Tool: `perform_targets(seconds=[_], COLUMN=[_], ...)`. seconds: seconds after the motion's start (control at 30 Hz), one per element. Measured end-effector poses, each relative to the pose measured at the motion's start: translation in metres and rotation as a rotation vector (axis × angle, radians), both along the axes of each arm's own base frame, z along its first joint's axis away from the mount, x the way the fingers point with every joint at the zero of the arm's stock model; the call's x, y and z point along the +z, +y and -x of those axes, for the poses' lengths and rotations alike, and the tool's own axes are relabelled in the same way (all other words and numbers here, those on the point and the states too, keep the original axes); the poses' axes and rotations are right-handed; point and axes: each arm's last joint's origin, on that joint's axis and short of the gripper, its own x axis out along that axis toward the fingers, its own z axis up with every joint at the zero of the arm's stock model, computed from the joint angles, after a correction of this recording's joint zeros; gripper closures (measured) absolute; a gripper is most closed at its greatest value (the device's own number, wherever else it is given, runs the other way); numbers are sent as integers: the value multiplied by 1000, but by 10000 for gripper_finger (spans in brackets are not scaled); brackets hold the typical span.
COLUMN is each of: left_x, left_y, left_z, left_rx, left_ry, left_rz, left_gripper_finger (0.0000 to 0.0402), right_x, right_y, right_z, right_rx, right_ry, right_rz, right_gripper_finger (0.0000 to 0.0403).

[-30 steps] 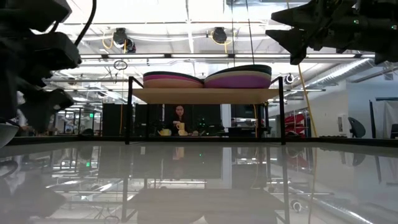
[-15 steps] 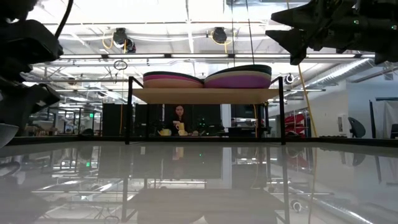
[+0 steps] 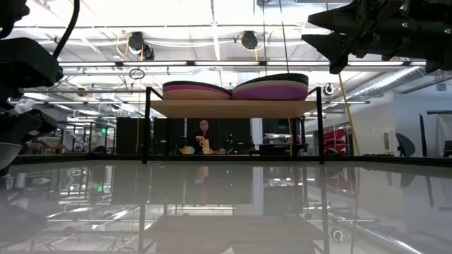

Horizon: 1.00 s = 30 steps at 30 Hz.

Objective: Place and stack plates onto a shelf
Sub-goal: Stack the black plate on top of the dark green plate on top of the shelf

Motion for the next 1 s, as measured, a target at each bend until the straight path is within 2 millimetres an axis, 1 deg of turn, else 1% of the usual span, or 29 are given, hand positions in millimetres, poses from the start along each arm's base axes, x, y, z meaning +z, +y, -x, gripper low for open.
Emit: perform_targets(seconds=[0.23,0.3,0.4,0.53,0.6,0.67,0.73,0.83,1.0], left_x=[-4,-4,-5,-5,-4,-2,1,16,59], left_y=[-2,-2,-1,-1,-2,-1,0,3,18], left_z=[-3,-3,-3,-3,-4,-6,-10,-21,-45], left_rx=[31,33,21,-6,-21,-32,-55,-79,-44], left_ry=[7,5,1,-11,-18,-37,-75,-136,-233], left_rz=[9,7,-10,-28,-2,14,14,-18,-154], left_gripper_finger=[164,177,225,322,367,387,389,391,391], right_x=[0,0,0,0,0,0,0,0,0], right_y=[0,0,0,0,0,0,0,0,0], right_z=[0,0,0,0,0,0,0,0,0], right_rx=[4,4,4,3,3,2,2,2,2], right_ry=[-1,-1,-1,-1,-1,-1,-2,-3,-5], right_rz=[-26,-26,-26,-26,-26,-26,-26,-27,-27], right_gripper_finger=[206,206,206,206,206,206,206,206,206])
